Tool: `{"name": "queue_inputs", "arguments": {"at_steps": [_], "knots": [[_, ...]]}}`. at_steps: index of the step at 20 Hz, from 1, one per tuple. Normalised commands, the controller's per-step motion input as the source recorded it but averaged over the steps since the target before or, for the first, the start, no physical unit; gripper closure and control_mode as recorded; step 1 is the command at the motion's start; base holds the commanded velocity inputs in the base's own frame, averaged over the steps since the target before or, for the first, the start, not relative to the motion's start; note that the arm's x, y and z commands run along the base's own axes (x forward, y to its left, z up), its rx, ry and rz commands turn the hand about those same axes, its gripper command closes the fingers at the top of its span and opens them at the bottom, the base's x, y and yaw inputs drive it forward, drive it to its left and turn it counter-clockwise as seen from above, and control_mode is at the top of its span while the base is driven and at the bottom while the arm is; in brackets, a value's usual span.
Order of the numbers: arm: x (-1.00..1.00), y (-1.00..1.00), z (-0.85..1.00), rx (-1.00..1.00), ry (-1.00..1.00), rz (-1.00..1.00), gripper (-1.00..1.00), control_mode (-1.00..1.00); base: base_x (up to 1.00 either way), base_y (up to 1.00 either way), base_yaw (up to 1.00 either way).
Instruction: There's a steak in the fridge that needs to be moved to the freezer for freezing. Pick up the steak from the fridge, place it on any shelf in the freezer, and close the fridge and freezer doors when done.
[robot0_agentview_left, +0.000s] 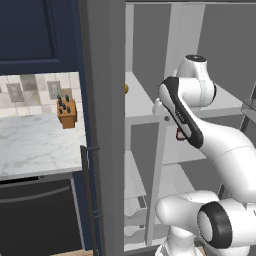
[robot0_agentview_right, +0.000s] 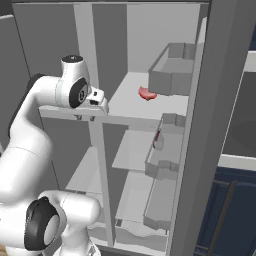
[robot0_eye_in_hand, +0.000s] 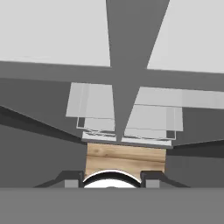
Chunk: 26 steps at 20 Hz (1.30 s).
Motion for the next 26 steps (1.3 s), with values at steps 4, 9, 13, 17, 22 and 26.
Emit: {"name": "queue_inputs", "arguments": {"at_steps": [4,9,13,17,22,26], "knots": [[-0.23,0.0,0.0,0.0,0.0,0.0,-1.0,-1.0,0.0,0.0,0.0],[-0.43,0.05,0.0,0.0,0.01,0.02,-1.0,-1.0,0.0,0.0,0.0],[-0.11,-0.02,0.0,0.0,0.0,0.0,-1.0,-1.0,0.0,0.0,0.0],[-0.02,-0.19,0.02,-0.01,-0.1,0.01,-1.0,-1.0,0.0,0.0,0.0],[0.08,-0.74,0.03,0.0,-0.06,0.07,-1.0,-1.0,0.0,0.0,0.0],[0.28,-0.62,0.14,0.0,0.0,0.04,-1.0,-1.0,0.0,0.0,0.0]]}}
